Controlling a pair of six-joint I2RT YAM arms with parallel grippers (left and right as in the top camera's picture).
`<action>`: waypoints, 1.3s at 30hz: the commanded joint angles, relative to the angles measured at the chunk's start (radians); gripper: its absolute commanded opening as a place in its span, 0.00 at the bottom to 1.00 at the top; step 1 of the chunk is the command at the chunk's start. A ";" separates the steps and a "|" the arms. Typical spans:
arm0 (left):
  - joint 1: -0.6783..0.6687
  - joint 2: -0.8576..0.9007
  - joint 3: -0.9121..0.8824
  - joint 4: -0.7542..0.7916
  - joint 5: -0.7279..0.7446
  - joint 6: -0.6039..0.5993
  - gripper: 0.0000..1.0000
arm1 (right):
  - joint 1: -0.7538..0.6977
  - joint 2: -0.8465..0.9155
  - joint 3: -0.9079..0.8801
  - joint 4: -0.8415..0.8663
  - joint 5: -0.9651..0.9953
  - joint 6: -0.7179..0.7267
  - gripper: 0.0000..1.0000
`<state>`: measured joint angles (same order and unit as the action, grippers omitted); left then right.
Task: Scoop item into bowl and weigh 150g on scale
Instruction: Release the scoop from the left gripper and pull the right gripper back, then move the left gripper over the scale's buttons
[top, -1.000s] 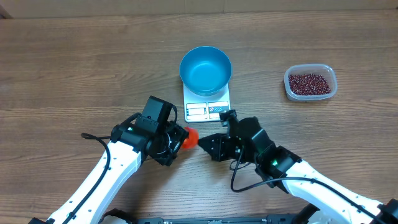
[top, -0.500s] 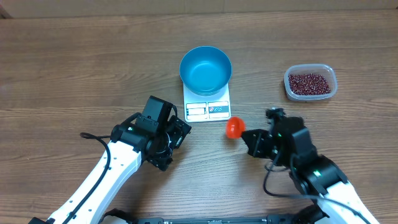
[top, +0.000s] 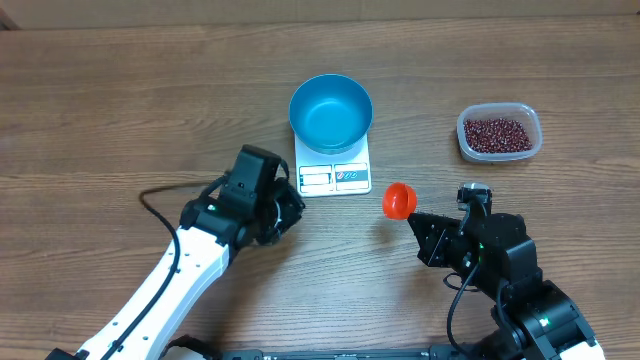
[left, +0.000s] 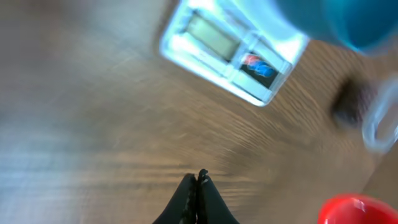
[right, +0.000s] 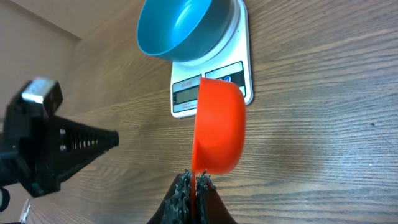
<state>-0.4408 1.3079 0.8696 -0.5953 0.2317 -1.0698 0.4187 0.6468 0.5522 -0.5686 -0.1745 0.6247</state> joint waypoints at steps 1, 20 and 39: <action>-0.058 0.007 0.016 0.068 -0.005 0.333 0.04 | -0.006 -0.005 0.021 0.005 0.025 -0.001 0.04; -0.293 0.037 0.016 0.439 -0.318 0.629 0.04 | -0.006 -0.005 0.021 -0.018 0.149 0.064 0.04; -0.297 0.388 0.016 0.649 -0.311 0.786 0.04 | -0.006 -0.005 0.021 -0.021 0.155 0.063 0.04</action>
<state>-0.7319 1.6623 0.8719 0.0452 -0.0685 -0.3359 0.4187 0.6468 0.5522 -0.5934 -0.0364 0.6815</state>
